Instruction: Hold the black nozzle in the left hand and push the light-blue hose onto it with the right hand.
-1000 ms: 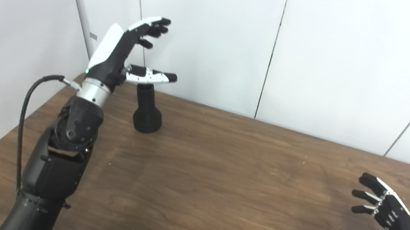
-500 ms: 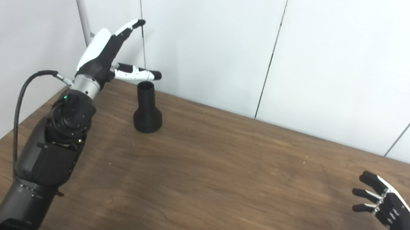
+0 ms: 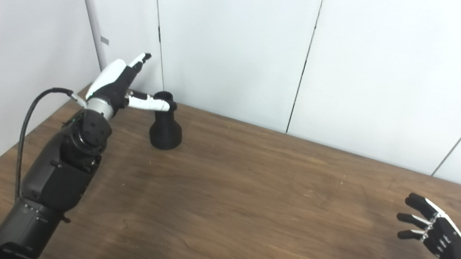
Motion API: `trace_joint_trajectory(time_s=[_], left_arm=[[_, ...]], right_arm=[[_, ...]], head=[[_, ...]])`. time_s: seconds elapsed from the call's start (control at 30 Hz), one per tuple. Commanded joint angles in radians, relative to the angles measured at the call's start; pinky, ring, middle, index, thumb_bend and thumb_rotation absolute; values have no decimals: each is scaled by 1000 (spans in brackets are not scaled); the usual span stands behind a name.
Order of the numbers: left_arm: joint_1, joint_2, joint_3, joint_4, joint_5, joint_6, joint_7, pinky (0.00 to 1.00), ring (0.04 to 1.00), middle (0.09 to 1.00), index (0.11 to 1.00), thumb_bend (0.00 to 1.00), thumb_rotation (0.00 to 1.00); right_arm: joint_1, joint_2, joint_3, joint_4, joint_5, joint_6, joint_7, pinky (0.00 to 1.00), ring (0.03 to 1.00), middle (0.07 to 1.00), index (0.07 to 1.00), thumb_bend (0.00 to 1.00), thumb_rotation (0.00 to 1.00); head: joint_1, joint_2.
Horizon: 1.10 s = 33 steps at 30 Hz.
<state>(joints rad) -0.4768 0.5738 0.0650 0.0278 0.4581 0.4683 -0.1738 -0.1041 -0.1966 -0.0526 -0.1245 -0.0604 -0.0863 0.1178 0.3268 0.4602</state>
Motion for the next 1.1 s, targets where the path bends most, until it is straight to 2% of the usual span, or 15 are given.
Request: trace_joint_trajectory(time_s=[0.0,0.2,0.53,0.87,1.07], left_arm=[[-27,36,4,1,9,-12,20,1000,1000,979,970,1000,357],[-16,19,-16,53,17,-4,28,1000,1000,987,973,1000,363],[-19,-26,-17,113,0,-4,42,1000,1000,995,965,1000,342],[-8,-34,-45,182,-5,-47,69,1000,1000,976,939,1000,323],[-12,-37,-54,230,-24,-75,72,1000,1000,940,884,1000,309]], right_arm=[[-21,-12,-11,-37,15,-33,-8,566,718,829,814,820,73],[-14,-15,-13,-49,15,-25,-7,561,711,825,811,822,78],[-8,-18,-14,-52,18,-19,-3,567,708,826,816,813,72],[-1,-21,-15,-68,24,-10,-1,573,706,829,822,805,64],[4,-24,-16,-69,30,-11,2,577,708,830,823,804,63]], head=[[0,1],[0,7],[4,18],[3,24],[-2,30]])
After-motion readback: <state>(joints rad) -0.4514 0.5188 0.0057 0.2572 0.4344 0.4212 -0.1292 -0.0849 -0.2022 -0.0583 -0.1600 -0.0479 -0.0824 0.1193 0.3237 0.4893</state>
